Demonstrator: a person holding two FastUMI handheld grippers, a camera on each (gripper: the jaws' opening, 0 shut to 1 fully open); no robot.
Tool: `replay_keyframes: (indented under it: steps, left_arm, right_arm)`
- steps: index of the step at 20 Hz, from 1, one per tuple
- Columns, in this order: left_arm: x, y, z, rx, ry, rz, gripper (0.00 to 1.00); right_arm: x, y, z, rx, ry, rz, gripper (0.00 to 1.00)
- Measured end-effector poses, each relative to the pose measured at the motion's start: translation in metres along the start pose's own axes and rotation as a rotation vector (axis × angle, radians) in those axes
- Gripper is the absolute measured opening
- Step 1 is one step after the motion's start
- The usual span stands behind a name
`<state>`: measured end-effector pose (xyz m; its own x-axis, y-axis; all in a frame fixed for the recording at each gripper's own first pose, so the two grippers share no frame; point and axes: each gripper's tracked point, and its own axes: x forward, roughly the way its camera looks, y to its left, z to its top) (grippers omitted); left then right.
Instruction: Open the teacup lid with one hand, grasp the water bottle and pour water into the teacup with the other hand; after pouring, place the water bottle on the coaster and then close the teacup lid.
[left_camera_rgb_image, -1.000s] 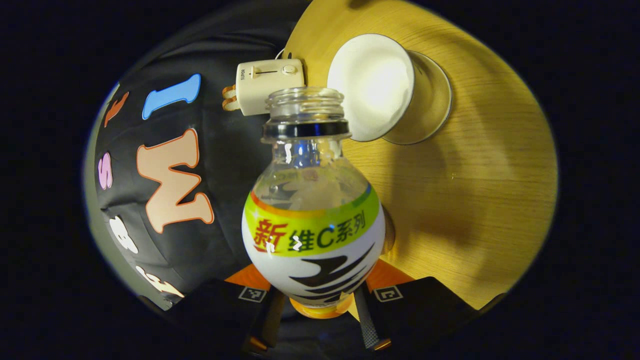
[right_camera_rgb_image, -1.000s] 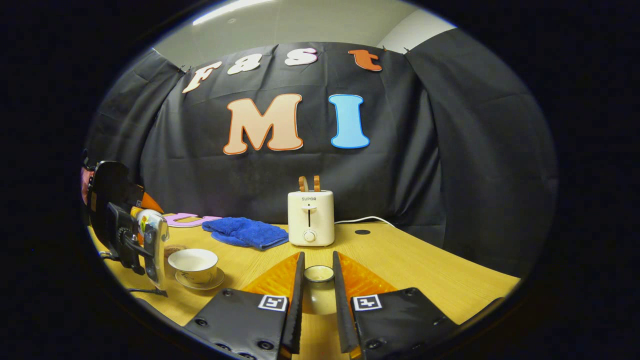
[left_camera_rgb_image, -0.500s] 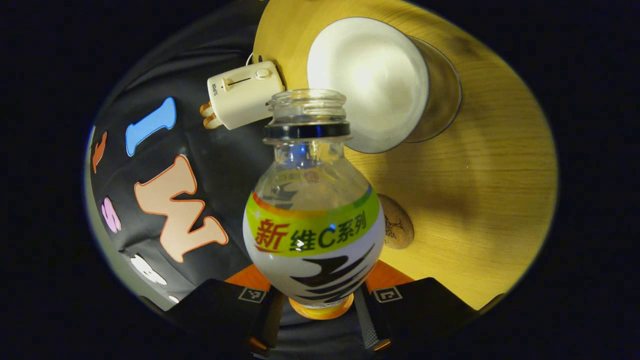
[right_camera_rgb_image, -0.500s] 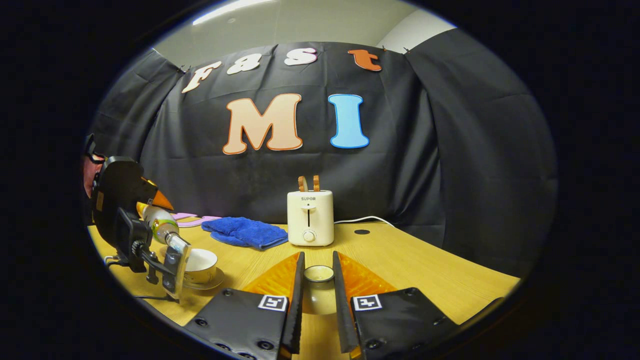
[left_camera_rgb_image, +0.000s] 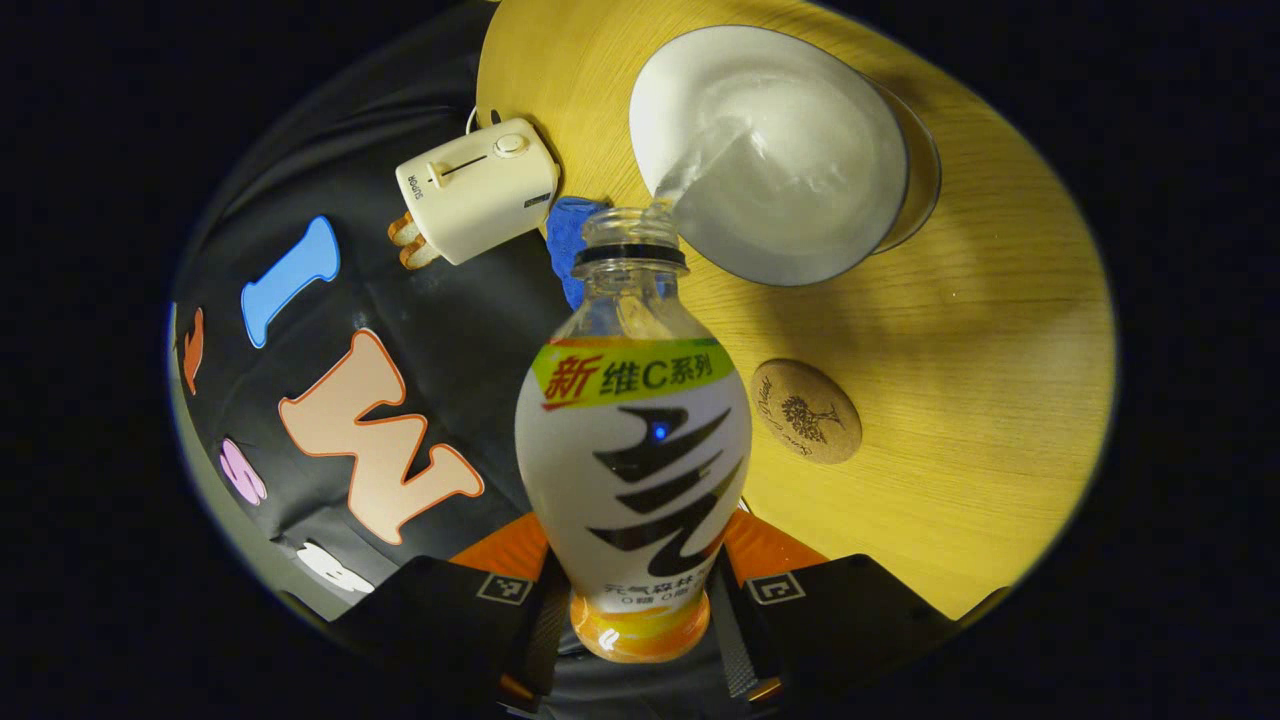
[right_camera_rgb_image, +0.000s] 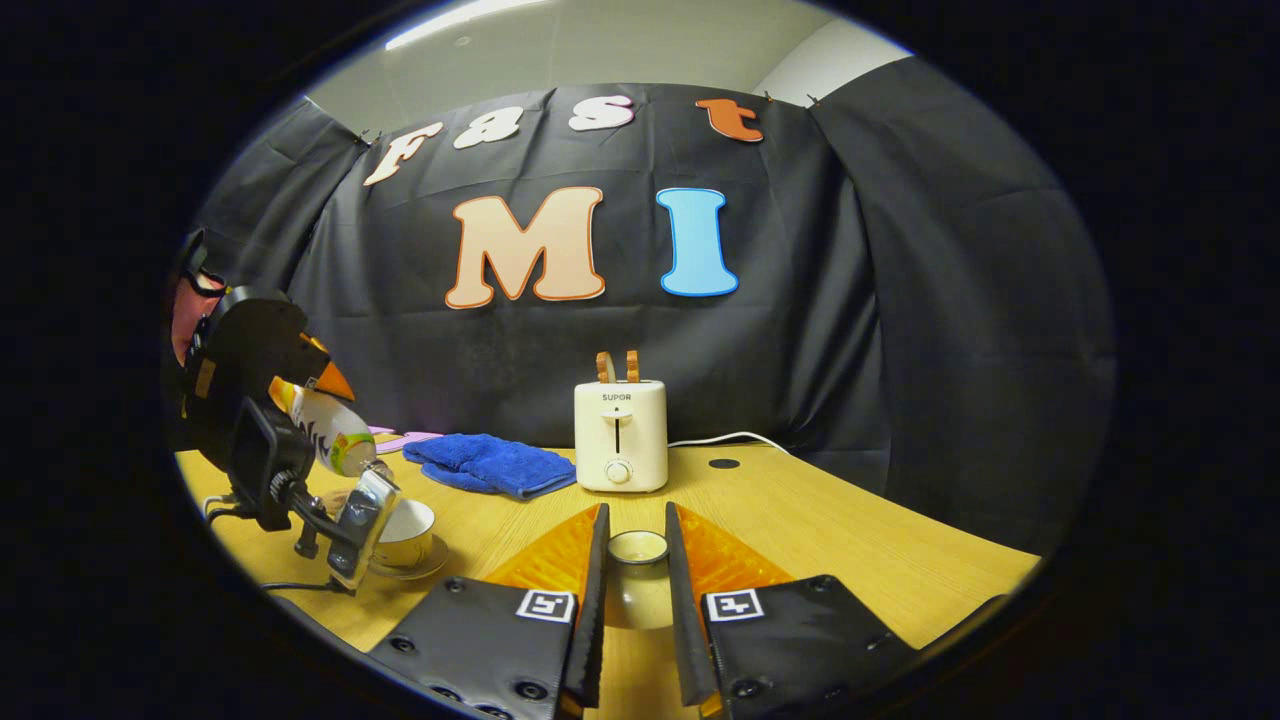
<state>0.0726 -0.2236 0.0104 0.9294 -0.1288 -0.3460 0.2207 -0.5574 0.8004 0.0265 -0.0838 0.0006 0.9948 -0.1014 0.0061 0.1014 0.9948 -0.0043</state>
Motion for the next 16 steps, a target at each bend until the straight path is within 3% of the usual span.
replay_keyframes:
  steps: [16]
  left_arm:
    - [-0.011, -0.002, -0.001, 0.061, -0.027, 0.057, 0.63]
  right_arm:
    - [0.001, -0.001, 0.001, -0.001, -0.001, -0.003, 0.34]
